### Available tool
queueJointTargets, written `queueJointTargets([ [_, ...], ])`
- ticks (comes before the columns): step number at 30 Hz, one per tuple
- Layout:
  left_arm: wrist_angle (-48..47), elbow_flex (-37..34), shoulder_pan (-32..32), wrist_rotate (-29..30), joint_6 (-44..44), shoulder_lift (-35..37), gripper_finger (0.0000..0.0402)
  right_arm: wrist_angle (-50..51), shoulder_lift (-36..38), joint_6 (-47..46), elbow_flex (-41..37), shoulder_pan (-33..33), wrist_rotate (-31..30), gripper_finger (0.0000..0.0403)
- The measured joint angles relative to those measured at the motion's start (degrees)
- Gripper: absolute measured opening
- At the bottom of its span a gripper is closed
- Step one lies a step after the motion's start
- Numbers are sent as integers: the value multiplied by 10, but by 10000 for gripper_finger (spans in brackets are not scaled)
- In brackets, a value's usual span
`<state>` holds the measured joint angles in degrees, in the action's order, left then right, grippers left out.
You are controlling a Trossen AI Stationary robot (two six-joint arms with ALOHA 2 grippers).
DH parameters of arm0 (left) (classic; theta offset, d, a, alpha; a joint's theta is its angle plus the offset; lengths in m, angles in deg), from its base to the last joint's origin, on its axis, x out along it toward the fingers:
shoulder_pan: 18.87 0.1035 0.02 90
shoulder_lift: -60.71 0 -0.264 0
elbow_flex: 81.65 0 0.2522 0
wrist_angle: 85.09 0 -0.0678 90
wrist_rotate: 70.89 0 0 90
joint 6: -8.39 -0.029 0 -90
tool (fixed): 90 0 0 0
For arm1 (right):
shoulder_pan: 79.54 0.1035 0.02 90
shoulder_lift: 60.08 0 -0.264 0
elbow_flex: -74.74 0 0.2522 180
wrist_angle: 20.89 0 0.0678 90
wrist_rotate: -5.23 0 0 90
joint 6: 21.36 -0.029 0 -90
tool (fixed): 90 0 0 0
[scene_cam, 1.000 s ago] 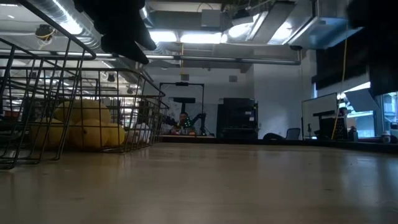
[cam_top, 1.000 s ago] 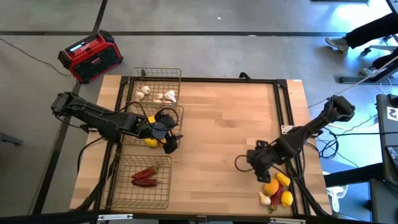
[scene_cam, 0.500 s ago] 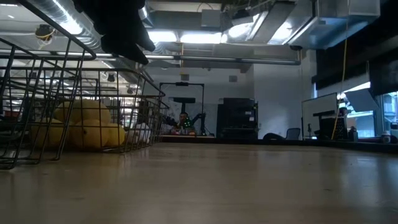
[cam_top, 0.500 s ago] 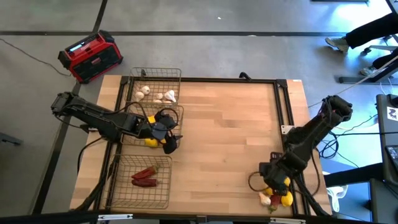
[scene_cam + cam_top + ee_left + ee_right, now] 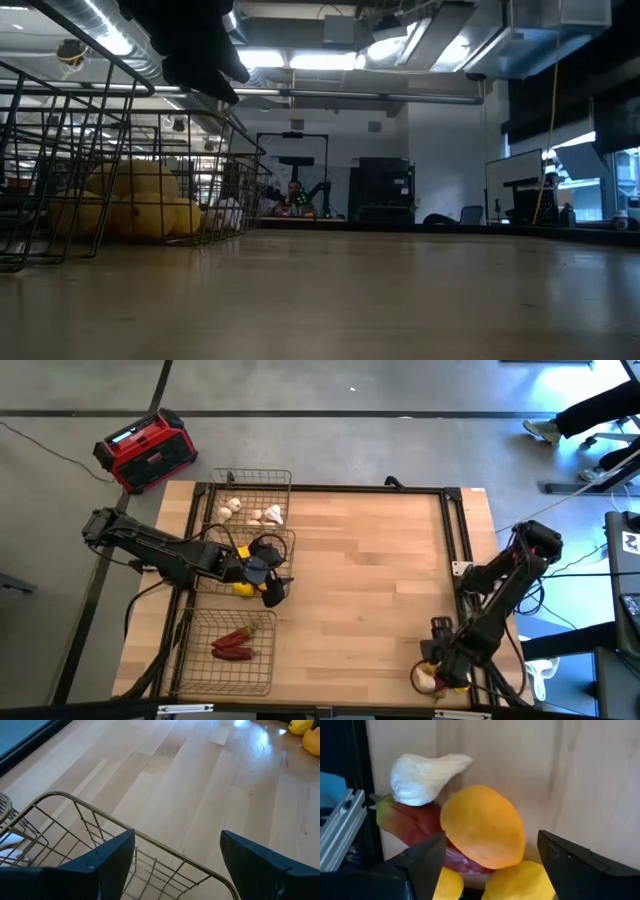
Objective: Sort produce into baskets
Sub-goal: Put the lemon in the middle wire basket
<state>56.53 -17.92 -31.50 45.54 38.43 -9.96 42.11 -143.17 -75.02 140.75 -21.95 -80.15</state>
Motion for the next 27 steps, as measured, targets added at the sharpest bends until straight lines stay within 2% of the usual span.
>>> queueJointTargets([
  [9, 0, 0, 0, 0, 0, 0, 290, -3, -43, 17, 0, 21, -31, 309],
  [20, -2, 0, 0, 0, 0, 0, 290, -3, -65, 20, 0, 15, -145, 309],
  [27, -2, 0, 0, 0, 0, 0, 290, 3, -73, -87, -1, -28, -150, 309],
])
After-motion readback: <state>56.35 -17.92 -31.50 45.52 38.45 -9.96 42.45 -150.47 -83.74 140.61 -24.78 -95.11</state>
